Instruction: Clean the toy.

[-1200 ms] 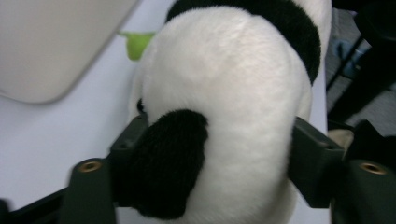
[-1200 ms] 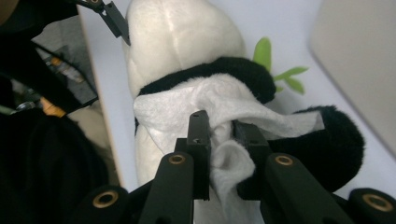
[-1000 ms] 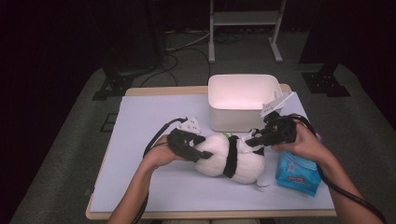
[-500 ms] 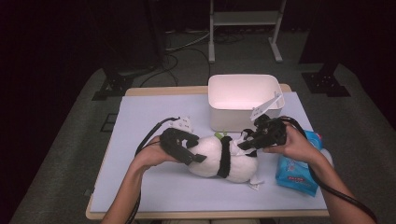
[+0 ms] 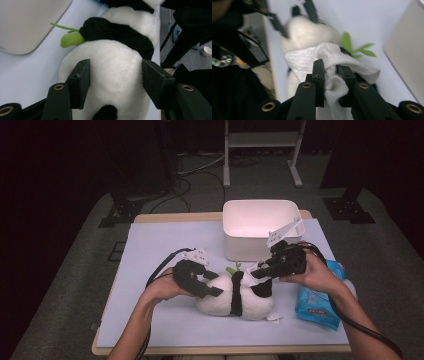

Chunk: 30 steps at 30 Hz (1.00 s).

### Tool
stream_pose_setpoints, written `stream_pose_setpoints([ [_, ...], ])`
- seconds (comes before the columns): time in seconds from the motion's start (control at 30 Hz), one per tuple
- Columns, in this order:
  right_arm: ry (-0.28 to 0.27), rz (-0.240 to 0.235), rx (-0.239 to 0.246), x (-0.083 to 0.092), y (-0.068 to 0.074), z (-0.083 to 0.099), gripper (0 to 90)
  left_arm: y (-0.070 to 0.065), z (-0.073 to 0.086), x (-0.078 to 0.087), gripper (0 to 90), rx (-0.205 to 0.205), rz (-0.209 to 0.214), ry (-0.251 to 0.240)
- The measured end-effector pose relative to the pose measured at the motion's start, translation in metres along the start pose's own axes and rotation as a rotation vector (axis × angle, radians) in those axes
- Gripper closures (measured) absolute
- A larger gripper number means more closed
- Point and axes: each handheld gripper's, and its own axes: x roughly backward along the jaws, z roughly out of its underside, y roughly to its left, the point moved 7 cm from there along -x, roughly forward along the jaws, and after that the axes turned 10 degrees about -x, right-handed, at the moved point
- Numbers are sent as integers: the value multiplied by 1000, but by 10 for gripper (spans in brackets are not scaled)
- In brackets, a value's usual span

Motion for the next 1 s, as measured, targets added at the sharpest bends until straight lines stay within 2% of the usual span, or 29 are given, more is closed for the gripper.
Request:
stream_pose_setpoints([
  [0.03,23,6,-2,-4,-2,3,779,0,-1,1,393,1,7,-2],
  [0.1,45,-11,1,-12,0,11,779,0,-5,3,385,8,18,-11],
  [0.33,23,-48,6,-12,7,22,780,3,-22,7,376,12,33,-21],
  [0.5,6,-64,-4,-10,11,29,779,10,-32,-1,399,23,24,29],
  [0.57,3,-69,-1,-10,13,31,779,13,-36,-6,421,35,29,30],
  [0.73,9,-66,19,-9,18,36,778,21,-39,-19,498,34,34,89],
  [0.8,9,-69,17,-9,20,38,779,25,-39,-24,499,43,26,107],
  [0.93,5,-72,27,-9,22,41,778,28,-37,-36,508,54,47,138],
  [1.0,-2,-73,32,-9,23,42,778,29,-36,-40,560,46,62,144],
])
